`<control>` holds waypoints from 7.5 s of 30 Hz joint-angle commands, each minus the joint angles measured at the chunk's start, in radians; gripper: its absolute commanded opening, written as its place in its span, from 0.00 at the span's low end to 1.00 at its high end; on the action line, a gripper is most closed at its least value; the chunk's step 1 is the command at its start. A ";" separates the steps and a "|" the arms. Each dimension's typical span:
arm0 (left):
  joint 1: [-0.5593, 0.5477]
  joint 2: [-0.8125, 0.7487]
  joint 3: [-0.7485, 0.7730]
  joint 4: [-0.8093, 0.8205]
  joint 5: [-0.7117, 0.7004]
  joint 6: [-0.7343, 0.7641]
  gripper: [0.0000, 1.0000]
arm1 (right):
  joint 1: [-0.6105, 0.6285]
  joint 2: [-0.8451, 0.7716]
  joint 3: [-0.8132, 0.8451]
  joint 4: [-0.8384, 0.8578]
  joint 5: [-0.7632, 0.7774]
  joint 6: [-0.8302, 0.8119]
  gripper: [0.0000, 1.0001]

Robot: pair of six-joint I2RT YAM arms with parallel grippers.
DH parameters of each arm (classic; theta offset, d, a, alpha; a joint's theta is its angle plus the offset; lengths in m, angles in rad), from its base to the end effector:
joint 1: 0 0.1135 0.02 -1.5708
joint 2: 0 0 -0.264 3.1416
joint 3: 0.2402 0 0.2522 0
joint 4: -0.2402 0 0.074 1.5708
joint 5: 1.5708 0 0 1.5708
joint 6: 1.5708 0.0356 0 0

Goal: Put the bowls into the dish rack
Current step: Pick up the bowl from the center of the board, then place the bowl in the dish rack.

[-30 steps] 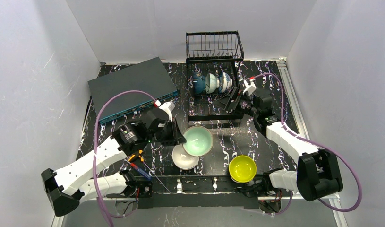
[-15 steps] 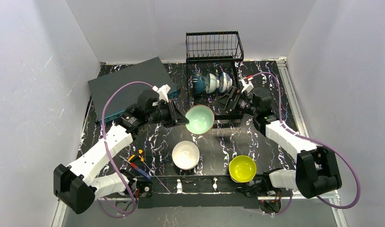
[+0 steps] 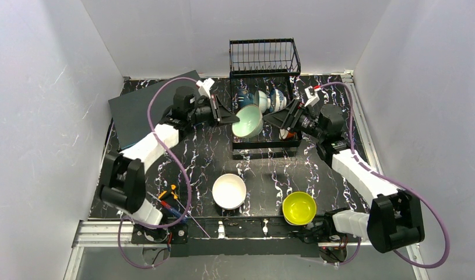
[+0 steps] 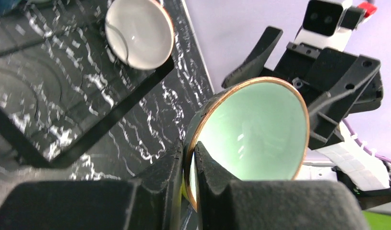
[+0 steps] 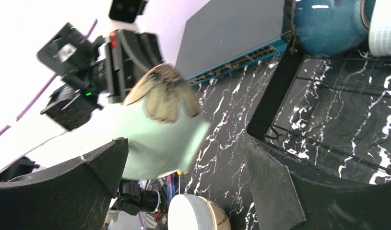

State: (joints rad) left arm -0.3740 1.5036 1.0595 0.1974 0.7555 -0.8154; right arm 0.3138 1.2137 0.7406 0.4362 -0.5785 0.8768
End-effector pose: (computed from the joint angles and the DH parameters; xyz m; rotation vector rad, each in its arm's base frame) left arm 0.3133 -0.1492 0.3014 0.1604 2.0202 -1.4818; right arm 0.2573 0.1040 0.2988 0.0039 1.7868 1.3514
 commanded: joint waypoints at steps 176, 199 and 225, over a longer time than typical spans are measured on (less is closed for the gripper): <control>0.132 -0.214 -0.075 -0.021 -0.272 0.423 0.98 | 0.229 0.452 0.570 -0.715 0.766 -0.788 0.01; 0.132 -0.212 -0.070 -0.021 -0.254 0.417 0.98 | 0.173 0.591 0.605 -0.736 0.664 -0.740 0.01; 0.132 -0.213 -0.067 -0.021 -0.242 0.416 0.98 | 0.171 0.536 0.674 -0.813 0.714 -0.768 0.99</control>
State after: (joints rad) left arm -0.2390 1.3201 0.9588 0.1780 0.4915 -0.4042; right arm 0.4908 1.7866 1.3766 -0.4091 0.1432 0.1268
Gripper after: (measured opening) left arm 0.980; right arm 0.984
